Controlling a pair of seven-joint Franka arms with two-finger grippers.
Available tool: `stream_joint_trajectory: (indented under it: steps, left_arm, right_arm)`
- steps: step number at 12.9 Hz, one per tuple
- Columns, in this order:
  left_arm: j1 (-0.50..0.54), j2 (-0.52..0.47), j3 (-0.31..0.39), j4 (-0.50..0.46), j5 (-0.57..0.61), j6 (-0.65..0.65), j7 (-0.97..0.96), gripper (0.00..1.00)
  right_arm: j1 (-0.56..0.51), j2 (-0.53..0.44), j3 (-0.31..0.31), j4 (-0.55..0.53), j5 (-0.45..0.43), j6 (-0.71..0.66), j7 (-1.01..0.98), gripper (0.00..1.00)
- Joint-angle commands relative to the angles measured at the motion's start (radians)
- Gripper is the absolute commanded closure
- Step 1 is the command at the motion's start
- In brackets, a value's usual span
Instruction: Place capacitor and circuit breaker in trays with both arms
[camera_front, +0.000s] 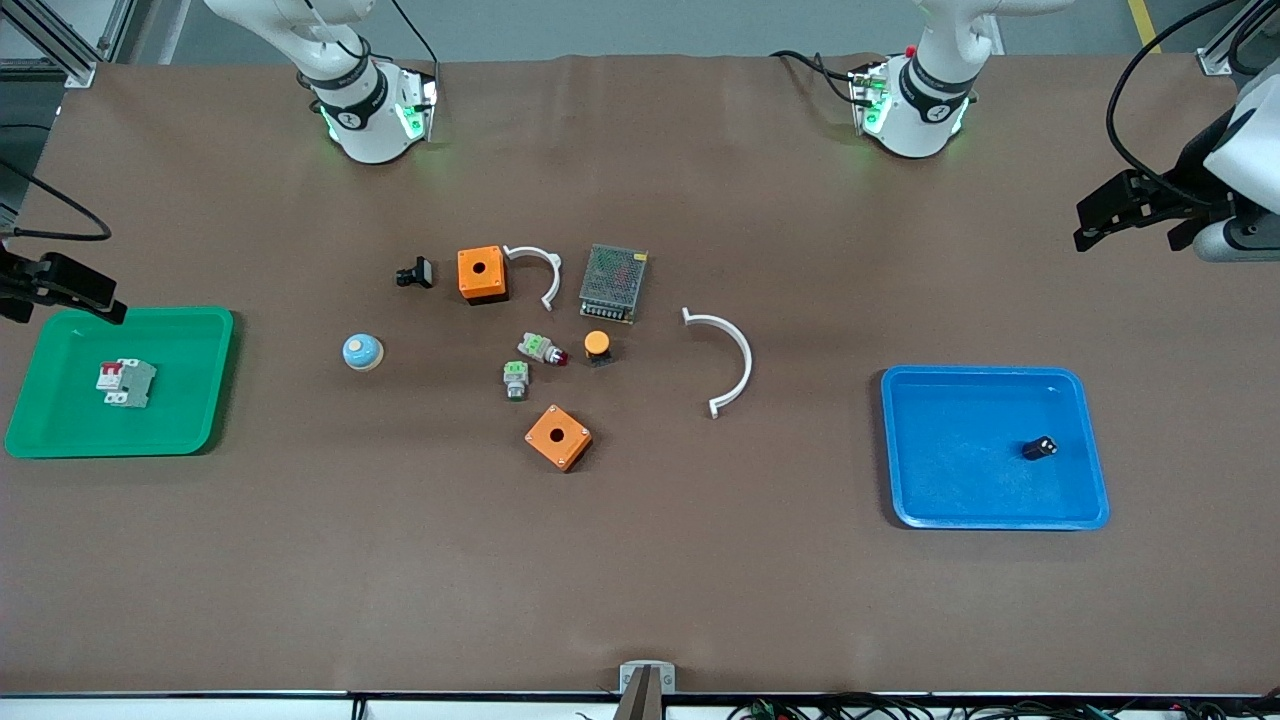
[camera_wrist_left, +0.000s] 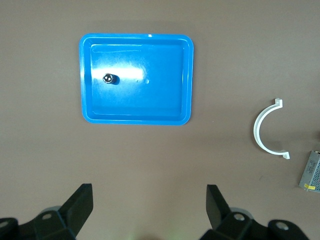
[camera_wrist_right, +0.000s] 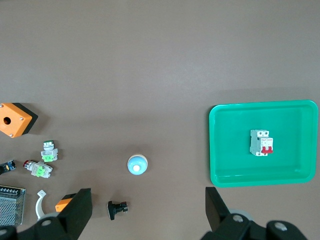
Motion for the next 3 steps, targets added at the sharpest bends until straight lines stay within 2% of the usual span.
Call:
stream_joint_trajectory:
  steps: [1,3]
  left_arm:
    - [-0.007,0.006,0.007,0.021,0.008,-0.017,-0.001,0.0]
    - [-0.007,0.006,0.007,0.022,0.008,-0.019,-0.001,0.0]
  right_arm:
    - [-0.003,0.007,0.005,0.02,-0.004,-0.013,-0.002,0.0]
    - [-0.003,0.005,0.005,0.02,-0.004,-0.013,-0.002,0.0]
